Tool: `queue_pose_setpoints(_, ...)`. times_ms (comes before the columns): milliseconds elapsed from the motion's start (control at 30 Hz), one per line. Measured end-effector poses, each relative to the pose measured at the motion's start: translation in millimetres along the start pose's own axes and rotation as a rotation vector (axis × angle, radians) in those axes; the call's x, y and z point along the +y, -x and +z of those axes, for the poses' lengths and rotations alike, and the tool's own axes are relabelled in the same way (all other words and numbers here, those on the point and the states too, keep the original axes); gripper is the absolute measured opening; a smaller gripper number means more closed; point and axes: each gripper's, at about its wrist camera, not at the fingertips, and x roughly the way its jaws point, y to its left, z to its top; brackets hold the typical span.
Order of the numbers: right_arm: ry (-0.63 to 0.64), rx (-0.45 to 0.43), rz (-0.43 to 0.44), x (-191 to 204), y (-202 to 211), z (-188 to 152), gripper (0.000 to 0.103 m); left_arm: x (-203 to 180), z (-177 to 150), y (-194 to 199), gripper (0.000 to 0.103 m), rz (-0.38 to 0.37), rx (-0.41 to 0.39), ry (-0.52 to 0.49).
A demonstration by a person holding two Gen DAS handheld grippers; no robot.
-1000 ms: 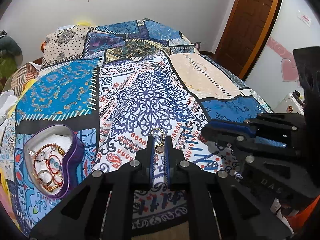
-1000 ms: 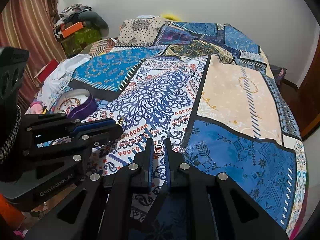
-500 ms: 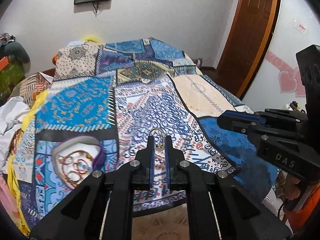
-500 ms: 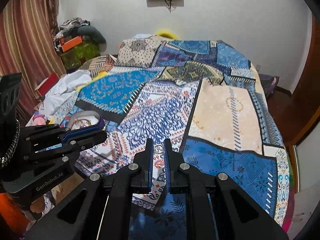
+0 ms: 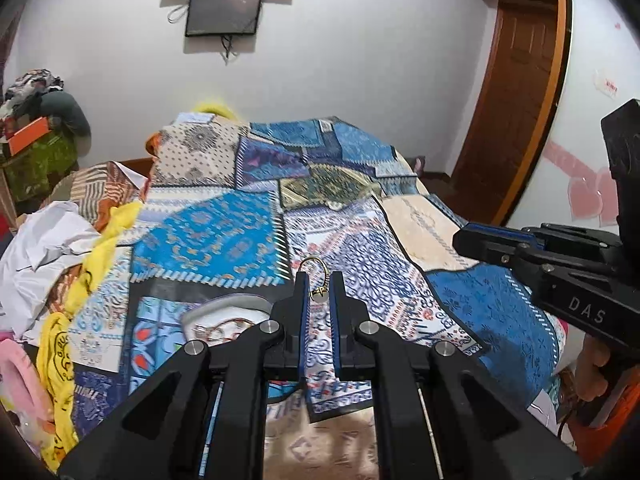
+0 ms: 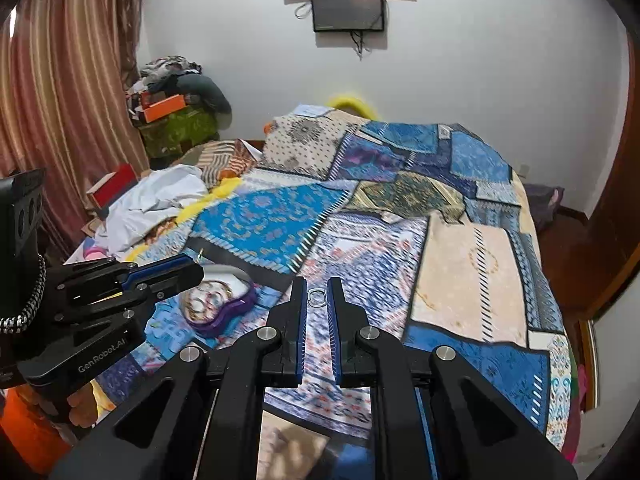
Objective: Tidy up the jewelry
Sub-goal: 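Carry the gold ring in the left tool over the heart tin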
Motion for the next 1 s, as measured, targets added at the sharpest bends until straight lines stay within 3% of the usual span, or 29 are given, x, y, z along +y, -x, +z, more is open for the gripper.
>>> queue_pose_setpoints(367, 0.041, -0.003, 0.087, 49, -25, 16, 0.009, 50, -3, 18, 0.008, 0.063, -0.036, 0.044)
queue_pose_setpoints(667, 0.058, 0.078, 0.14, 73, -58, 6, 0.009, 86, -29, 2, 0.008, 0.09, 0.034, 0.099)
queue_pose_setpoints(1000, 0.074, 0.183, 0.154, 82, -106, 0, 0.009, 98, -41, -35, 0.008, 0.048, 0.103, 0.113)
